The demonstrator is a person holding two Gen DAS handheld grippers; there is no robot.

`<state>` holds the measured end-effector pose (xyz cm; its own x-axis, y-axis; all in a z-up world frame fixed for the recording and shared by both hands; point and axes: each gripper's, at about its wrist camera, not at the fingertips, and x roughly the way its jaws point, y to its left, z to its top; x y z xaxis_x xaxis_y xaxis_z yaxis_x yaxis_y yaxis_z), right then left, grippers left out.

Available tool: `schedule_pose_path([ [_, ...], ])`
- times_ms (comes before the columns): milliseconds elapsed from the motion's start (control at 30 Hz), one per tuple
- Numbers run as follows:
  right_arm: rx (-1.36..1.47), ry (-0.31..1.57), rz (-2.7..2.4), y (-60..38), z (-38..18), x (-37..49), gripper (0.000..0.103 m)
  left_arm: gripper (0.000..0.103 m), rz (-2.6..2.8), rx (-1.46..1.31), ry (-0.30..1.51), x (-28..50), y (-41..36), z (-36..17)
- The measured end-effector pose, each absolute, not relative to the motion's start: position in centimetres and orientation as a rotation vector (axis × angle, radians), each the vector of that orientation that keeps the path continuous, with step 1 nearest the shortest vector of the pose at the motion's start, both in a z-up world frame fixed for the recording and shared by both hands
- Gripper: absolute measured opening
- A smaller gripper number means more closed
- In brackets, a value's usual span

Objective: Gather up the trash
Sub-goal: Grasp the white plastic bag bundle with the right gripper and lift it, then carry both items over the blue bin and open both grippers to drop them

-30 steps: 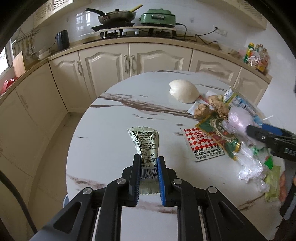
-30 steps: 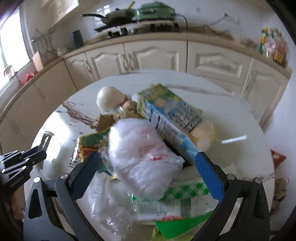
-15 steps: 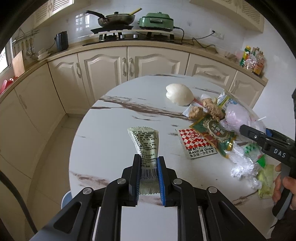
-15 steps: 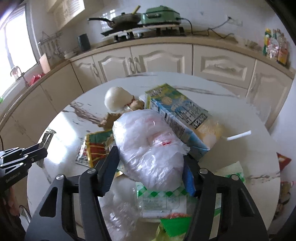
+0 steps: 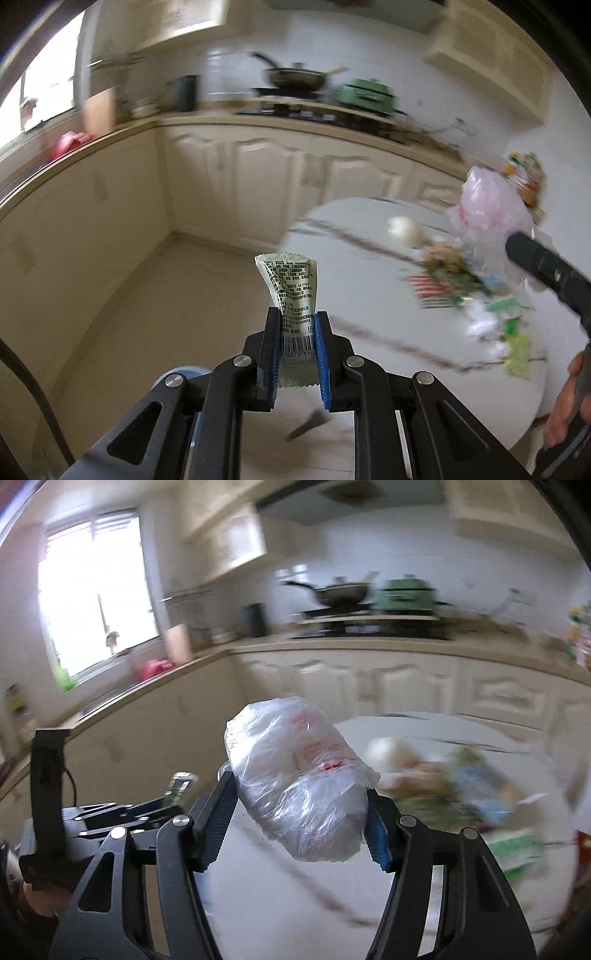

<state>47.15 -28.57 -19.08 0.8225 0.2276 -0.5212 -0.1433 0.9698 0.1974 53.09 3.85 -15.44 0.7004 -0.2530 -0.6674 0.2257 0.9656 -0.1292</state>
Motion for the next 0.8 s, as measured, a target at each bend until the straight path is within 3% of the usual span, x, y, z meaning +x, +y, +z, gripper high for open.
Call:
schedule_pose_path([
  [200,0.111,0.698,0.375,-15.6,-24.2,50.2,0.060,0.014,-0.065,-0.088,0.850,52.8,14.4,-19.8],
  [333,0.077,0.817,0.411,-9.2,-30.3,53.5,0.060,0.014,0.012,-0.159,0.968,54.5,19.9,-25.4],
  [667,0.039,1.135,0.430,-2.3,-47.7,61.4,0.060,0.014,0.021,-0.296,1.259,62.0,23.0,-41.2],
  [800,0.051,1.215,0.427,-1.7,-52.5,62.8,0.060,0.020,0.058,-0.280,1.328,64.4,23.3,-45.0],
])
